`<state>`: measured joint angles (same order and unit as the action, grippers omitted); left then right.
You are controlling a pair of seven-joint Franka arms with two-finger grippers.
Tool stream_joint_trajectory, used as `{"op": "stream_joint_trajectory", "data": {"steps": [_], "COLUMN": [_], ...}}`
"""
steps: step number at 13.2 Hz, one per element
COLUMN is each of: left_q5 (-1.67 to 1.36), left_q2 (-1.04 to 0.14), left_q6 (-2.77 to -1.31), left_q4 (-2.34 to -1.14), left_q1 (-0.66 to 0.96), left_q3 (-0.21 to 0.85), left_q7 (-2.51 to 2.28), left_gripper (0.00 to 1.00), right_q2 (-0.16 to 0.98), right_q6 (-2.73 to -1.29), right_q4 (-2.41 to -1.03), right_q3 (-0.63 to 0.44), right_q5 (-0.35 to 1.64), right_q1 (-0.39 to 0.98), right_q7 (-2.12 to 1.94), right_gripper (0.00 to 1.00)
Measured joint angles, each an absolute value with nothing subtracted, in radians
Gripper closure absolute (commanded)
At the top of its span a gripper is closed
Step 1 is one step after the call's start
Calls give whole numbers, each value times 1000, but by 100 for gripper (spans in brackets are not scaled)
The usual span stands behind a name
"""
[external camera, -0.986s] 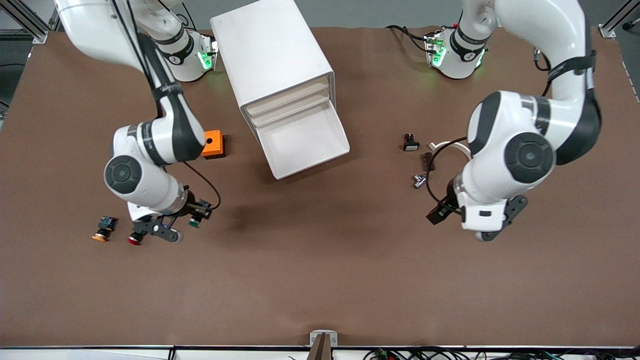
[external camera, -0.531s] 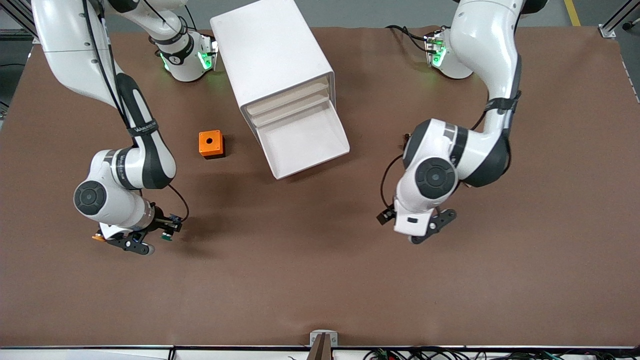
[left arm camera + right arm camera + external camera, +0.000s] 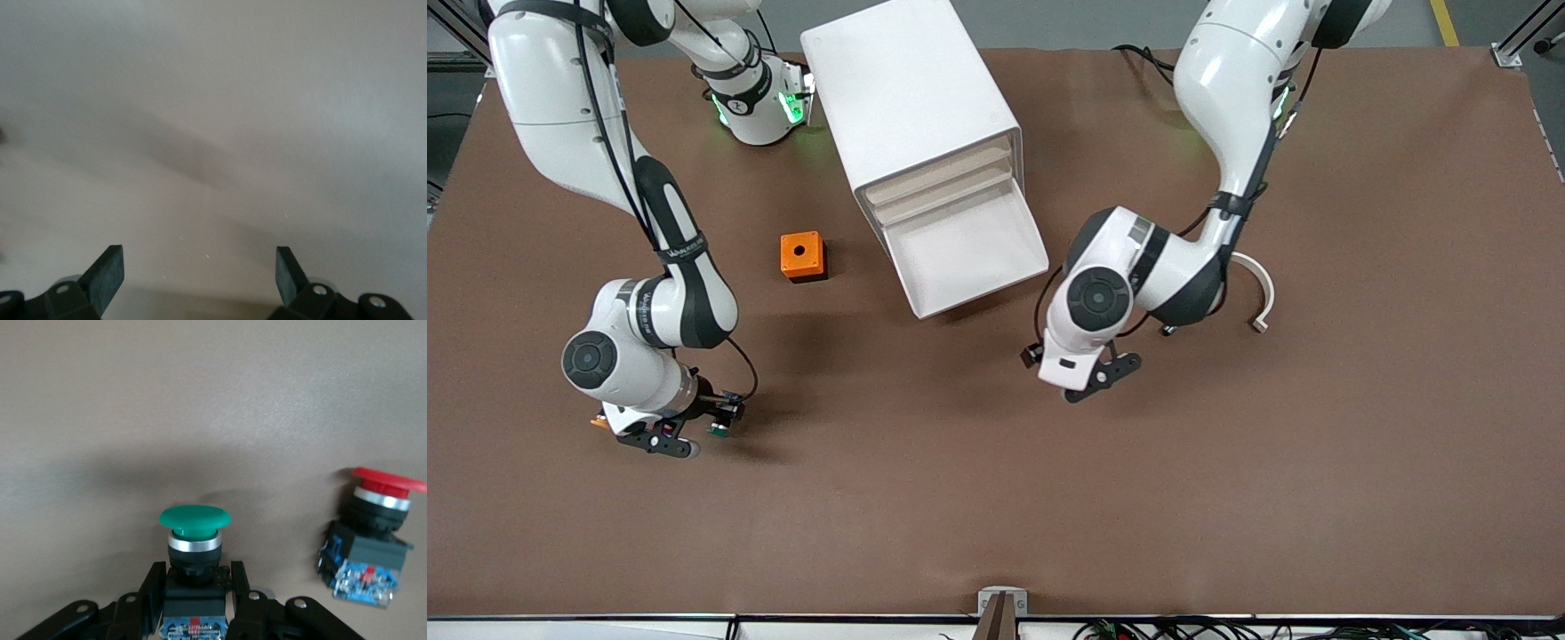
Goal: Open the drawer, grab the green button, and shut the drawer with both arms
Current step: 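Set the green button down with the right gripper while the left gripper pushes the drawer, then push the drawer shut with the left gripper while the right gripper withdraws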
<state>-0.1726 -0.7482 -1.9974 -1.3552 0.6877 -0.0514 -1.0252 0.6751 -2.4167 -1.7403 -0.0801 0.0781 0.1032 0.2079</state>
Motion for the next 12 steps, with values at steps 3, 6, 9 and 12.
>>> {"op": "stream_joint_trajectory", "data": {"steps": [3,6,9,12], "left_q5": [-173,-197,-225,-265], "left_q2": [-755,-755,-755,-755], "left_q6": [-2077,-2101,-2103,-2103], "left_q4": [-1408,-1431,-1438,-1453], "left_q1": [762,802,802,809], "left_q3": [-48,-25,30,71], "left_q7": [-1029,-1033,-1039,-1095], "left_gripper": [0,0,0,0], "right_q2": [691,691,688,657], "right_q6": [-2426,-2421,-2320,-2164], "right_q4": [-1735,-1716,-1666,-1595], "right_q3": [-80,-80,-80,-83], "right_q5": [78,78,78,60], "right_q1": [94,90,87,84], "right_q7": [203,203,201,196], "right_gripper": [0,0,0,0]}}
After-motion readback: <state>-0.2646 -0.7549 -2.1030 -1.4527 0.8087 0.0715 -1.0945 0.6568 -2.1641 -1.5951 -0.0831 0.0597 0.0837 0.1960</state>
